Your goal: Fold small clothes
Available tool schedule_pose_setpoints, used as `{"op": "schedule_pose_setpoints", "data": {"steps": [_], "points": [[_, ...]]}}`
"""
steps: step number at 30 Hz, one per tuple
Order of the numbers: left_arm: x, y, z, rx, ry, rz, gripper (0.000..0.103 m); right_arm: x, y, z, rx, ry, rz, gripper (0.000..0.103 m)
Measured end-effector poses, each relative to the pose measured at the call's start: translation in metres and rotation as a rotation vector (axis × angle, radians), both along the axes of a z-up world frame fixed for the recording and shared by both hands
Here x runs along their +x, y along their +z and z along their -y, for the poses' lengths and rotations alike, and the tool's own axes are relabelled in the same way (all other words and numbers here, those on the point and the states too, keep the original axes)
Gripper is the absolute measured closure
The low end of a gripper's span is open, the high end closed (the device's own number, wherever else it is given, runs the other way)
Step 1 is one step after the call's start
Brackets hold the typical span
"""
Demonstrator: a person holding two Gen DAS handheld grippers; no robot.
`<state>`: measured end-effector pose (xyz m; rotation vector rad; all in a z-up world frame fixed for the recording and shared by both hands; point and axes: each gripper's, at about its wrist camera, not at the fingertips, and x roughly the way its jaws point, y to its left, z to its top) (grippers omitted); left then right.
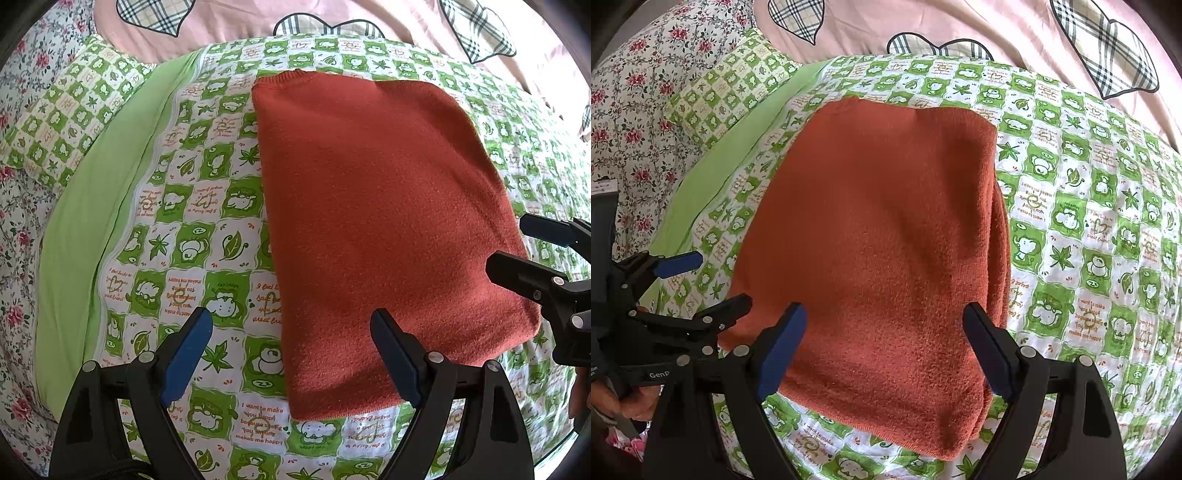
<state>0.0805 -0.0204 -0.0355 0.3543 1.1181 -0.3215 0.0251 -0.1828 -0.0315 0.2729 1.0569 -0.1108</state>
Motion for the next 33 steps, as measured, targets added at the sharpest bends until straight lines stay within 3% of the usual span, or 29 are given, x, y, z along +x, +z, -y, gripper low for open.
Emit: {"op": "schedule_pose_setpoints", "data": {"steps": [33], "points": [[-0.0006, -0.0002, -0.0005, 0.002, -0.003, 0.002, 0.015, -0.0013, -0.0001, 0.0036, 0.002, -0.002, 0.001, 0.017]]}}
